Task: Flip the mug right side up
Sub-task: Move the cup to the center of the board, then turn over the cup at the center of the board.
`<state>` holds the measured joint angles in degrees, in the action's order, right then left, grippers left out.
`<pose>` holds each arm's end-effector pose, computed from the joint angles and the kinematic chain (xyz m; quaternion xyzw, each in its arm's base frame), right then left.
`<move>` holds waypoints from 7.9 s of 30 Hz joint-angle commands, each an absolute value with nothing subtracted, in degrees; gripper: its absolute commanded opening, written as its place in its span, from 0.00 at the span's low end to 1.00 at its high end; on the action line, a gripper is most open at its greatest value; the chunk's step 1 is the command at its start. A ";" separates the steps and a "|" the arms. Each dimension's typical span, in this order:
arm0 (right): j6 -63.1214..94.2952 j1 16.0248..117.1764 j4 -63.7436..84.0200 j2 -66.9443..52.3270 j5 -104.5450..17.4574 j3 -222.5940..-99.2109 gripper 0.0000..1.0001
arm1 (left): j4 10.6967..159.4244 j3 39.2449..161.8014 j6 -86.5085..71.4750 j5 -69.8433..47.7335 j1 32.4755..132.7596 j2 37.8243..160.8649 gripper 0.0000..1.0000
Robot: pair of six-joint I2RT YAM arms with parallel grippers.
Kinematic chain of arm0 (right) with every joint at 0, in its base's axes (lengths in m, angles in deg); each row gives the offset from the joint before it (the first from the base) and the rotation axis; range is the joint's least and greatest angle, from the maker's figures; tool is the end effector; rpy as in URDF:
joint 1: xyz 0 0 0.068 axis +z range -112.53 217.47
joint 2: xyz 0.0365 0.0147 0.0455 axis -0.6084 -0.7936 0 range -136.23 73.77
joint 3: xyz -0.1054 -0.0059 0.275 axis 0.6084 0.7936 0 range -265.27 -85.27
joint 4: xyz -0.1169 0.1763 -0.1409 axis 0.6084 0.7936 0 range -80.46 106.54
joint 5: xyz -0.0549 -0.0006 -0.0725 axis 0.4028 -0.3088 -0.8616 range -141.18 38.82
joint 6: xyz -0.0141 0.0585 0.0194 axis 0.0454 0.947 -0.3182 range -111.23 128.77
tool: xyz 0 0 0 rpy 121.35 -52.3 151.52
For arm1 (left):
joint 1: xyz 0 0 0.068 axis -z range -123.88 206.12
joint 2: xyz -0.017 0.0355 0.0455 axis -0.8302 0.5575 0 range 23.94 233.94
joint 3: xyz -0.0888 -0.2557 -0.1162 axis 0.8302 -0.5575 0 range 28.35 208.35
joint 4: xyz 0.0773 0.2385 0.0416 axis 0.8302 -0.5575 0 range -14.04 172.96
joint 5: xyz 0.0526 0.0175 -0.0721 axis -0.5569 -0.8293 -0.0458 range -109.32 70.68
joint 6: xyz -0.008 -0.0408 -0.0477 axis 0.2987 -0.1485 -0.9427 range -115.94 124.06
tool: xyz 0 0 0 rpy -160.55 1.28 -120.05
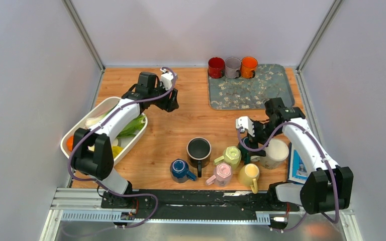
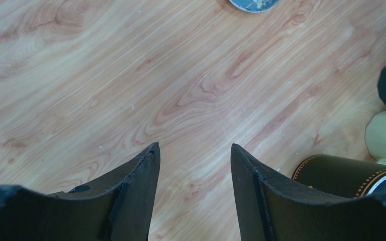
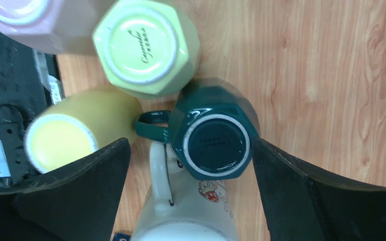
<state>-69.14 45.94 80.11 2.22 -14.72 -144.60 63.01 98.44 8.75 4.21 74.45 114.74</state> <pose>0.1819 0.0562 0.2814 -0.6631 0.6777 0.2226 0.2269 0.3328 -0.1308 0.2949 0.2609 0.8548 -0.2325 0.3837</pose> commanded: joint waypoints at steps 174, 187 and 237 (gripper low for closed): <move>49.70 45.76 12.83 -47.53 27.53 -178.25 1.00 | 106.31 86.19 27.97 3.85 81.95 108.33 0.00; -20.45 50.09 37.83 -32.21 -7.15 -185.30 1.00 | 70.66 100.24 19.62 12.30 77.82 111.00 0.00; -30.65 55.37 43.92 -38.83 -24.03 -185.51 0.00 | 74.60 102.94 8.18 3.35 73.89 115.10 0.56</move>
